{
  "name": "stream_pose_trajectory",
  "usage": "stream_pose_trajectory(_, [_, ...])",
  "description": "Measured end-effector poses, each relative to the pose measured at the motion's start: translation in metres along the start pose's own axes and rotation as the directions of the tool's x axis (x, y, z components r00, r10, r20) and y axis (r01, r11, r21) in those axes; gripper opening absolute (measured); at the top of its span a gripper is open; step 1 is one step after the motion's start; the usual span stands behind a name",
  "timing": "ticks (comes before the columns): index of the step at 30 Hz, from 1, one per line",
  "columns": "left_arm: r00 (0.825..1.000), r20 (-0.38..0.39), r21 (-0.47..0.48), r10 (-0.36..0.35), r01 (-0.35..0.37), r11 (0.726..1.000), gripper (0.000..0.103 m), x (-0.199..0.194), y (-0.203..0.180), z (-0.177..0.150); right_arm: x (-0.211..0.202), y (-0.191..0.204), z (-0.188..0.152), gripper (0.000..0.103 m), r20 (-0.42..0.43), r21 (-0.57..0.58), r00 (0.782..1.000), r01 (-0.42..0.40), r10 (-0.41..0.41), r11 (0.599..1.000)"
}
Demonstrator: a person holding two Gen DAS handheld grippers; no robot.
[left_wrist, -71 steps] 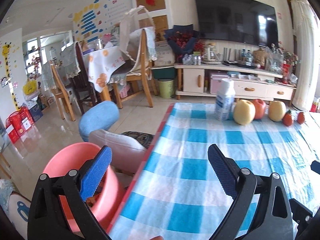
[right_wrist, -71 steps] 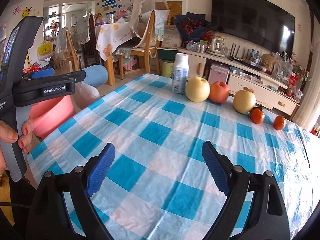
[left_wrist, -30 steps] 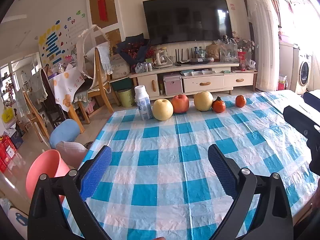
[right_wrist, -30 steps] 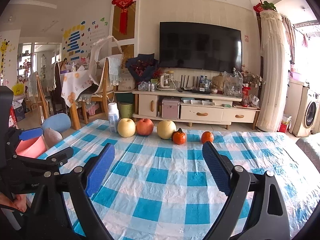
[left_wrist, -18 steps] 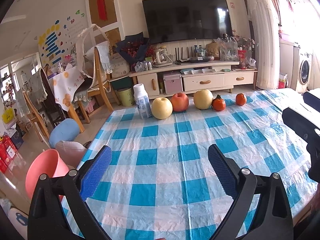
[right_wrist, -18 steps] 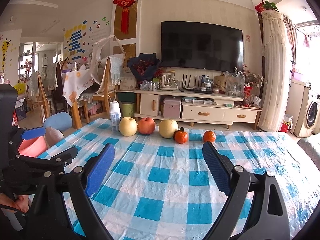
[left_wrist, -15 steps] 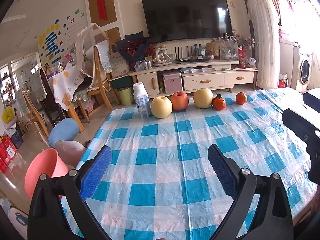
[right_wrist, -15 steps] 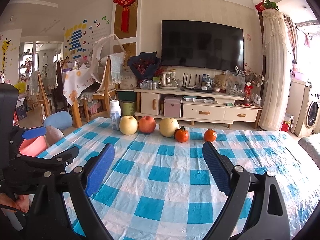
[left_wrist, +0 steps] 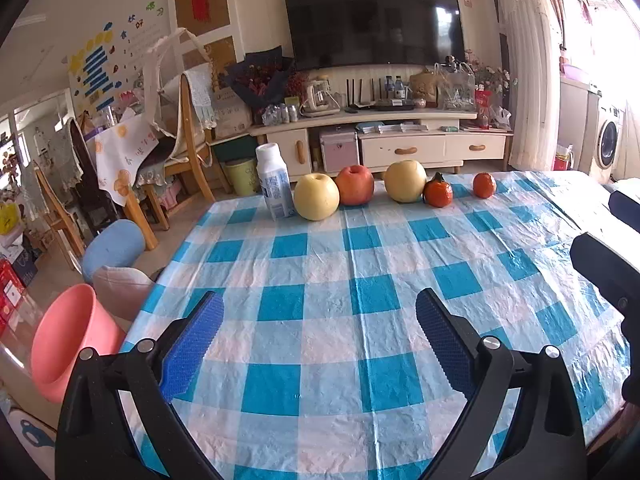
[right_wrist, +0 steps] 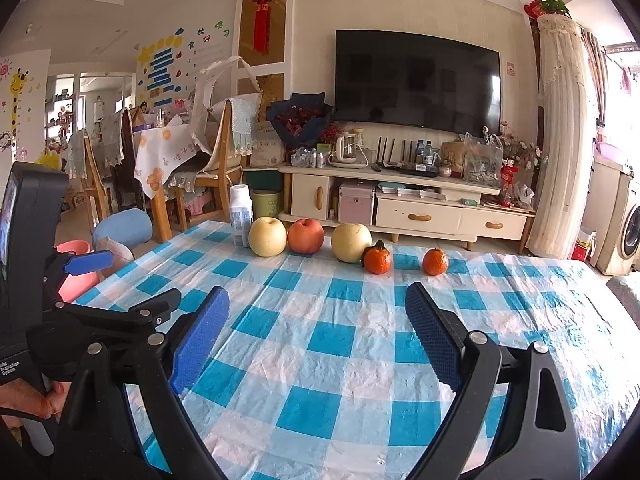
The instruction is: Collect trash
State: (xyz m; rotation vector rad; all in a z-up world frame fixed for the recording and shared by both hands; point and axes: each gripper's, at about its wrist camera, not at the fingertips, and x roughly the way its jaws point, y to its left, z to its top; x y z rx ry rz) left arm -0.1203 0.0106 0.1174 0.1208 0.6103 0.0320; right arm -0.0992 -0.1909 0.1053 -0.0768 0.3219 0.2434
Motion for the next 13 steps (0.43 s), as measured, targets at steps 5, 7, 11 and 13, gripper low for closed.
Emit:
stream_pose_trajectory(5, [0.995, -0.092, -0.034, -0.033, 0.029, 0.999, 0.096, 0.039, 0.001, -0.003, 0.019, -0.003, -0.008, 0.091, -0.064, 0.025, 0.998, -0.001, 0.003, 1.000])
stream_pose_trajectory(7, [0.990, -0.138, -0.049, -0.035, 0.029, 0.998, 0.096, 0.059, -0.001, -0.006, 0.031, -0.008, -0.013, 0.094, -0.105, 0.052, 0.994, 0.013, -0.007, 0.999])
stream_pose_trajectory(11, [0.963, -0.257, -0.123, -0.079, 0.049, 0.991, 0.096, 0.110, 0.000, -0.018, 0.066, -0.020, -0.030, 0.094, -0.233, 0.105, 0.971, 0.075, -0.049, 0.992])
stream_pose_trajectory(13, [0.948, -0.301, -0.166, -0.100, 0.050, 0.985, 0.096, 0.129, 0.002, -0.025, 0.083, -0.026, -0.040, 0.094, -0.305, 0.128, 0.950, 0.114, -0.070, 0.985])
